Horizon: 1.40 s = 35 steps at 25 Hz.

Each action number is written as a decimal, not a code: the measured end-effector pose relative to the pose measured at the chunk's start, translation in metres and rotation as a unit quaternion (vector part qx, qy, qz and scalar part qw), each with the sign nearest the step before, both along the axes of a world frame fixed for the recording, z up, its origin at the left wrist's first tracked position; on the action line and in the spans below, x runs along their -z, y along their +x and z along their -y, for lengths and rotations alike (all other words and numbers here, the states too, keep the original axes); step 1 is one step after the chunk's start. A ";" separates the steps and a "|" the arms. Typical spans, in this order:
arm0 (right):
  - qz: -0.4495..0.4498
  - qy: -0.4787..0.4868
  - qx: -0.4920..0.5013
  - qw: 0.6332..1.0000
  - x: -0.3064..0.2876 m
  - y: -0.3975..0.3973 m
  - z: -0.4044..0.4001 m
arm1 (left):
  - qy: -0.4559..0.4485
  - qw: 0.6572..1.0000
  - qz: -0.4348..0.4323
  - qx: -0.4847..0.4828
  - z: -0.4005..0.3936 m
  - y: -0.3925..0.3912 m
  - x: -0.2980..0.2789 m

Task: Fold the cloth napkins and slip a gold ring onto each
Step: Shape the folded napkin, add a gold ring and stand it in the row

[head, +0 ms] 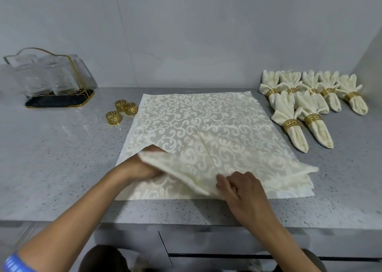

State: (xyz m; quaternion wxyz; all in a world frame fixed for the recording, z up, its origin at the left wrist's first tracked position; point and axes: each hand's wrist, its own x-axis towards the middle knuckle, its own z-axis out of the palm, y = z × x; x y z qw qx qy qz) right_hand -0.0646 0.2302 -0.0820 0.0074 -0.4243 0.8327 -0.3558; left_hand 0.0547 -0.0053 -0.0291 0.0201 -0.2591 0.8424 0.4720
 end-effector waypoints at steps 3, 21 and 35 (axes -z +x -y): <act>0.124 -0.008 0.030 0.992 -0.017 -0.001 0.004 | -0.041 0.995 -0.034 -0.080 -0.013 -0.011 0.010; -0.024 0.063 0.126 0.990 -0.005 0.005 0.018 | -0.203 0.961 -0.059 -0.180 -0.030 -0.019 0.029; -0.030 0.271 0.108 0.956 -0.057 -0.144 -0.066 | -0.502 0.830 -0.199 0.137 -0.122 -0.039 0.058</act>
